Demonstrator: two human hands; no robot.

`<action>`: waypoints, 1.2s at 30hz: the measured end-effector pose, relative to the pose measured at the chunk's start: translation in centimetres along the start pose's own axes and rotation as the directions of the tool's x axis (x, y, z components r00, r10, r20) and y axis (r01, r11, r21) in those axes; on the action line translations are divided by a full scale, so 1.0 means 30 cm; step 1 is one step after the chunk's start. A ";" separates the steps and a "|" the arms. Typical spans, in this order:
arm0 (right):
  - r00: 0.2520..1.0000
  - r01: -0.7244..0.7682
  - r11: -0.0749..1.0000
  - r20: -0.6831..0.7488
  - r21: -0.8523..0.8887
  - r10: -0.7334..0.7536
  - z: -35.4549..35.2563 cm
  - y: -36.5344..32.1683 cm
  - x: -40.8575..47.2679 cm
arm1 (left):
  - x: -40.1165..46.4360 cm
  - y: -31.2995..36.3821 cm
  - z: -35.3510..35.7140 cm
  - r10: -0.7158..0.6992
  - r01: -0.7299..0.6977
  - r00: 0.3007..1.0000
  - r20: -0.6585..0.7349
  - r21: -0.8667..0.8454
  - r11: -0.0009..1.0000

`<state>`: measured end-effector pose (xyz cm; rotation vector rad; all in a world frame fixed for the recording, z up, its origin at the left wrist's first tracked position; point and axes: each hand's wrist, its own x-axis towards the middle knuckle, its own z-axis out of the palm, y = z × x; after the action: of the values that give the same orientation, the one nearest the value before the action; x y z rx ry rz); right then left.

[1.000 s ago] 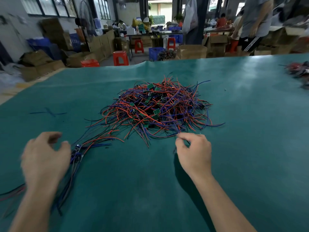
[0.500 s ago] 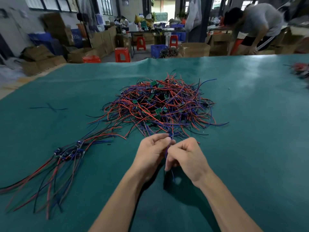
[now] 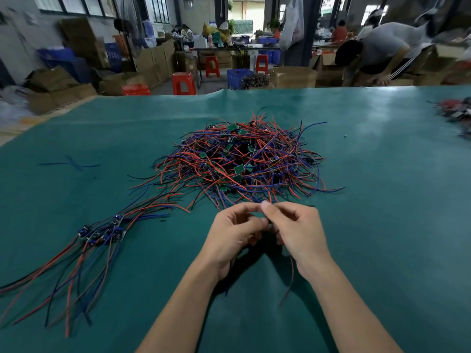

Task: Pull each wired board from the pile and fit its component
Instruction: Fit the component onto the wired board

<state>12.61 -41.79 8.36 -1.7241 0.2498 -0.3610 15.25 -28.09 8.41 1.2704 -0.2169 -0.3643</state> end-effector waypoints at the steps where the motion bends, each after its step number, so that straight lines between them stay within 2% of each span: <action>1: 0.999 -0.001 1.000 0.038 0.028 0.000 0.005 0.000 -0.004 | -0.002 0.001 0.001 0.009 -0.009 1.000 0.002 0.009 1.000; 3: 0.996 -0.064 0.980 0.073 0.189 0.051 0.001 -0.014 -0.005 | -0.002 0.005 0.002 0.020 -0.020 1.000 -0.015 0.000 1.000; 6: 0.982 -0.186 0.842 0.104 0.506 0.155 -0.021 -0.048 -0.002 | 0.013 0.008 0.000 -0.027 0.022 0.998 -0.052 -0.085 0.996; 8: 0.976 -0.216 0.747 0.163 0.628 0.145 -0.030 -0.063 -0.005 | 0.016 0.011 -0.001 -0.081 0.074 0.996 -0.047 -0.136 0.988; 10: 0.964 -0.252 0.693 0.235 0.675 0.122 -0.022 -0.073 -0.010 | 0.009 0.011 0.000 -0.106 0.113 0.993 0.052 -0.163 0.980; 12: 0.948 -0.293 0.712 0.290 0.639 0.129 -0.012 -0.076 -0.015 | -0.002 0.011 0.003 -0.112 0.139 0.980 0.167 -0.156 0.978; 14: 0.941 -0.305 0.736 0.311 0.605 0.134 -0.008 -0.072 -0.016 | -0.009 0.011 0.000 -0.101 0.127 0.976 0.195 -0.125 0.984; 20: 0.957 -0.228 0.797 0.281 0.560 0.077 -0.025 -0.054 -0.009 | -0.008 0.009 -0.010 -0.078 0.089 0.980 0.183 -0.053 0.995; 25: 0.986 0.033 0.894 0.133 0.446 -0.103 -0.031 -0.040 -0.002 | 0.002 0.011 -0.013 -0.041 0.047 0.995 0.089 -0.058 0.997; 27: 0.991 0.092 0.922 0.060 0.377 -0.123 -0.030 -0.033 0.005 | 0.004 0.005 -0.007 -0.001 0.003 0.999 0.051 -0.040 0.999; 30: 0.995 0.097 0.944 -0.023 0.314 -0.095 -0.031 -0.015 0.015 | 0.006 -0.009 -0.002 0.094 -0.094 0.996 0.013 0.056 0.994; 36: 0.999 0.037 0.957 -0.026 0.286 -0.031 -0.029 -0.006 0.023 | 0.005 -0.012 -0.012 0.172 -0.172 0.985 0.022 0.218 0.961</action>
<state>12.91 -42.79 8.74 -1.4404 0.1741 -0.4196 15.48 -27.91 7.96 1.4562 -0.3761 -0.1962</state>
